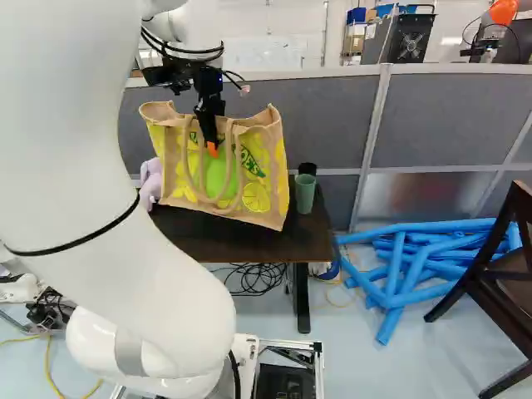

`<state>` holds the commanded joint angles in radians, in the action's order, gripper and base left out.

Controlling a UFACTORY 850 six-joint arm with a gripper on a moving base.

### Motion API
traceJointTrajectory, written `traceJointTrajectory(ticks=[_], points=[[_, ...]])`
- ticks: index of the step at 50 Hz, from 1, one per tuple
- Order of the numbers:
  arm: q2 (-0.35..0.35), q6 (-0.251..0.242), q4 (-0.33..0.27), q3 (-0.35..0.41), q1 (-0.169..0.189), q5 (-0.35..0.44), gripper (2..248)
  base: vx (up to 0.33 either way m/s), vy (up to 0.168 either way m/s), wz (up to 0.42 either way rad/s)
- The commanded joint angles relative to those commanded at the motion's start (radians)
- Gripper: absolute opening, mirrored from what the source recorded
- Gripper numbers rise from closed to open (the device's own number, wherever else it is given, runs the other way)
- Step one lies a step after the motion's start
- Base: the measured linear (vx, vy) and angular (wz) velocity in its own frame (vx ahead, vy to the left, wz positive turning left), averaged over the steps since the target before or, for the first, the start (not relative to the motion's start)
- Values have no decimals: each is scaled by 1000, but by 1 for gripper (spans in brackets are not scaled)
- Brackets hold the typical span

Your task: Pick up the bag on the ground and place it on the table

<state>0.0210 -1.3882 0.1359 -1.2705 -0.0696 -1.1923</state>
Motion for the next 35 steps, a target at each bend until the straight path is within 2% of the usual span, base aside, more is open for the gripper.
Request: traceJointTrajectory(ticks=[9, 13, 35], points=[[15, -95, 0, 3, 0, 0, 21, 0, 0, 0], [25, -120, 0, 5, 0, 2, 21, 0, 0, 0], [89, -136, -7, 13, -2, 33, 21, 0, 0, 0]])
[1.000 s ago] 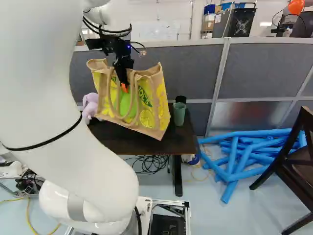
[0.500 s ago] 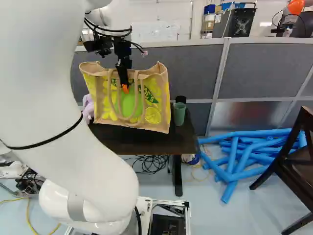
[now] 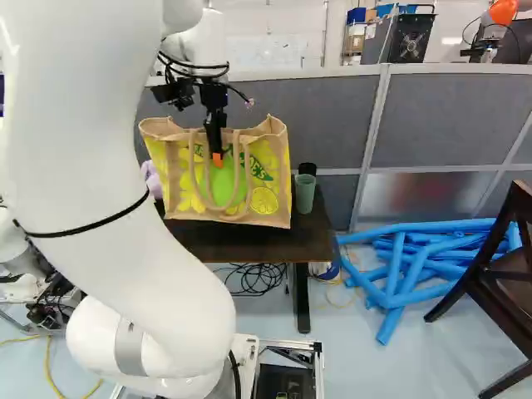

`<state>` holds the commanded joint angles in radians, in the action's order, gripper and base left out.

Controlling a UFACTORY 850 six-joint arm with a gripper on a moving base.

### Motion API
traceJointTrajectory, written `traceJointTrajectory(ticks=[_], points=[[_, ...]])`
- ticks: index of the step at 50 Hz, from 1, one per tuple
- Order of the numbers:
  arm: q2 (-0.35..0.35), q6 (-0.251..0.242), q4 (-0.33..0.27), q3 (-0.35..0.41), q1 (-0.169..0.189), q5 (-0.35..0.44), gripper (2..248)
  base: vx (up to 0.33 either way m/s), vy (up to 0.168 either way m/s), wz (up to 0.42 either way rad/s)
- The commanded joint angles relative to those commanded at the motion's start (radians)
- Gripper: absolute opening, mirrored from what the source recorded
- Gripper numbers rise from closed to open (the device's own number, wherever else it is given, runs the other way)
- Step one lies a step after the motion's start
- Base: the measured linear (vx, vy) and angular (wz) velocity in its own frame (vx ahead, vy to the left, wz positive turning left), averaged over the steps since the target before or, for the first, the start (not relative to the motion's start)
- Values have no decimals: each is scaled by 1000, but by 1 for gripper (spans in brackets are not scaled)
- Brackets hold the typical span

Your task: Pick up the bag on the ground and place it on the table

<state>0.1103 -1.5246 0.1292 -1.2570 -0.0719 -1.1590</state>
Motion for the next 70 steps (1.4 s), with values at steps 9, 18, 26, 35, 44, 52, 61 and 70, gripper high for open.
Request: traceJointTrajectory(ticks=[9, 18, 26, 35, 44, 52, 61, 70], points=[[25, 0, 0, -2, -12, 1, 21, 0, 0, 0], [56, 0, 0, -5, -28, 1, 21, 0, 0, 0], [83, 0, 0, -7, -35, 1, 21, 0, 0, 0], [113, 0, 0, -8, -36, 1, 21, 0, 0, 0], [144, 0, 0, -10, -37, 15, 21, 0, 0, 0], [171, 0, 0, -13, -37, 47, 21, 0, 0, 0], [202, 0, 0, -17, -36, 86, 21, 0, 0, 0], [223, 0, 0, -20, -36, 97, 21, 0, 0, 0]])
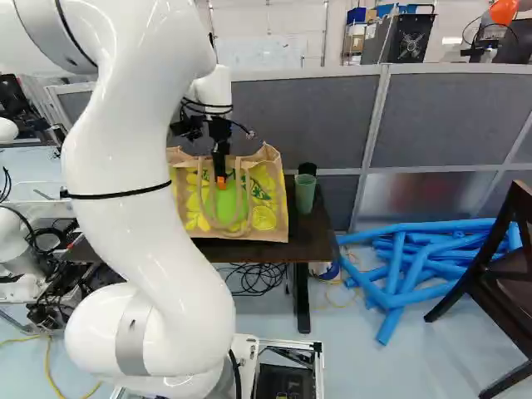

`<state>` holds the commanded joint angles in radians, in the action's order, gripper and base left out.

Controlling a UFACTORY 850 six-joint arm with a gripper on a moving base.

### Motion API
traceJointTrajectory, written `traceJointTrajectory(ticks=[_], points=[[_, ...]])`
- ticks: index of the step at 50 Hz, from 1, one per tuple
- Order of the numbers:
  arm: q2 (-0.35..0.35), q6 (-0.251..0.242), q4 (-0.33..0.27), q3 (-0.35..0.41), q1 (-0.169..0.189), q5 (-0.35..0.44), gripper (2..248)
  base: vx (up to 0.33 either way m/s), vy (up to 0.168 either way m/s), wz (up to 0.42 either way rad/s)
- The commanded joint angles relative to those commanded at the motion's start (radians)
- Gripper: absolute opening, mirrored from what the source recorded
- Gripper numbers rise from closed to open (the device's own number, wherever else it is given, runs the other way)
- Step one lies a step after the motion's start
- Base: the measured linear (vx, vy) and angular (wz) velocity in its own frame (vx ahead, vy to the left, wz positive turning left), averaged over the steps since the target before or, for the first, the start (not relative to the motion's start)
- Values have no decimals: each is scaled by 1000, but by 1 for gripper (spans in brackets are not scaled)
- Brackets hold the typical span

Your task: Pick up the bag on the ground and place it on the table

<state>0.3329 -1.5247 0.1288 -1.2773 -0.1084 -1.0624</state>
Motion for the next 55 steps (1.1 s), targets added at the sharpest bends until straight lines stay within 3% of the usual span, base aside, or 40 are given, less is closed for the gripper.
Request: traceJointTrajectory(ticks=[18, 19, 23, 24, 28, 29, 33, 34, 39, 40, 44, 45, 49, 50, 55], points=[[3, 0, 0, -1, 0, 1, 21, 0, 0, 0], [3, 0, 0, -1, 0, 1, 33, 0, 0, 0], [3, 0, 0, -1, 0, 1, 33, 0, 0, 0], [3, 0, 0, -1, 0, 1, 65, 0, 0, 0], [3, 0, 0, -1, 0, 1, 65, 0, 0, 0], [3, 0, 0, -1, 0, 1, 100, 0, 0, 0], [3, 0, 0, -1, 0, 1, 100, 0, 0, 0], [3, 0, 0, -1, 0, 1, 135, 0, 0, 0], [3, 0, 0, -1, 0, 1, 135, 0, 0, 0], [3, 0, 0, -1, 0, 1, 172, 0, 0, 0], [3, 0, 0, -1, 0, 1, 172, 0, 0, 0], [3, 0, 0, -1, 0, 1, 208, 0, 0, 0], [3, 0, 0, -1, 0, 1, 208, 0, 0, 0], [3, 0, 0, -1, 0, 1, 243, 0, 0, 0], [3, 0, 0, -1, 0, 1, 247, 0, 0, 0]])
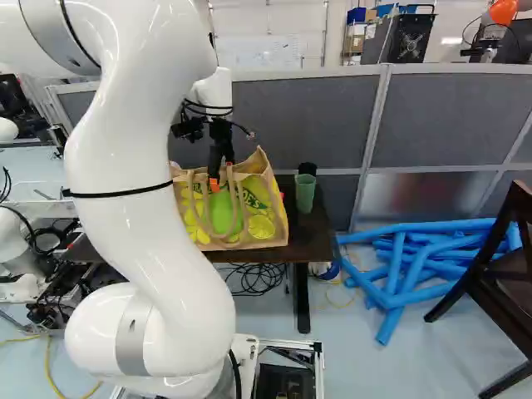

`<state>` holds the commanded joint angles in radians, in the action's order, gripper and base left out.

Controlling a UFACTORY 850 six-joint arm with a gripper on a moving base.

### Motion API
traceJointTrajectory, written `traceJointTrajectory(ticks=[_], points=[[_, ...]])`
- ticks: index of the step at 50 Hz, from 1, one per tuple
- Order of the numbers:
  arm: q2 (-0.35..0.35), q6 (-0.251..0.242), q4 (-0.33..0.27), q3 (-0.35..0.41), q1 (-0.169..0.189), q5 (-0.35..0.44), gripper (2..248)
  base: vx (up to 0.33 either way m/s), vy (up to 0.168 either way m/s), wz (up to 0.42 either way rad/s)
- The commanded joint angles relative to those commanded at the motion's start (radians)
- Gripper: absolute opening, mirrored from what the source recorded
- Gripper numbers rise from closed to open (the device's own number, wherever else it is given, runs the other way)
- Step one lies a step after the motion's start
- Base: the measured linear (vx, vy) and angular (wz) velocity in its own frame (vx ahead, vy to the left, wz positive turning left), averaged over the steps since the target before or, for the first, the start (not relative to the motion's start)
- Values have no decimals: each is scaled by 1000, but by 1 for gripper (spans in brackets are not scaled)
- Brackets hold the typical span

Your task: Pick up the bag on the ground and place it on the table

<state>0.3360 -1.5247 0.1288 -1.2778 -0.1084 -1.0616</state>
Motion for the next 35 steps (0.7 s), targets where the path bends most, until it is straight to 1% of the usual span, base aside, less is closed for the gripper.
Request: traceJointTrajectory(ticks=[9, 20, 35], points=[[-8, 0, 0, 1, 0, 0, 247, 0, 0, 0], [-41, 0, 0, 6, 0, -6, 247, 0, 0, 0], [-84, 0, 0, 3, 4, -35, 247, 0, 0, 0]])
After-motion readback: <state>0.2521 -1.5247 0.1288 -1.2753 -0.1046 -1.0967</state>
